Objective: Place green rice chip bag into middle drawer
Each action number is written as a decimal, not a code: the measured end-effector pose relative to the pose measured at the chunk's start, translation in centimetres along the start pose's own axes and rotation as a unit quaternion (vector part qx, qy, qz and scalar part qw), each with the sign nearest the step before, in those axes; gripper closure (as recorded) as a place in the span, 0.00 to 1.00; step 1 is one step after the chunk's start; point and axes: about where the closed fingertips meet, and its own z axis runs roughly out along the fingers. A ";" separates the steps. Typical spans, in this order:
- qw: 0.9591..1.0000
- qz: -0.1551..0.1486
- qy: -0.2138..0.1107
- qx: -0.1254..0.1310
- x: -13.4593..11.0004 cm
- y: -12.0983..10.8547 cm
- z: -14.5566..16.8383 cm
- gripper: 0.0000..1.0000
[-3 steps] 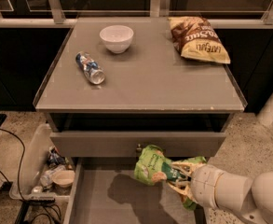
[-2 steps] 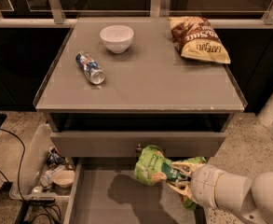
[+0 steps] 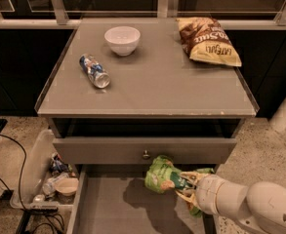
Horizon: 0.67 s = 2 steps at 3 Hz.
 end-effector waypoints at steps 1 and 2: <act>1.000 0.008 0.008 0.005 3.1 0.8 2.9 1.00; 1.000 0.011 0.002 -0.010 5.2 2.8 5.8 1.00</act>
Offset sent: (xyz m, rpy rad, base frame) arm 0.0072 0.0067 -0.1372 0.0287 0.0595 0.0167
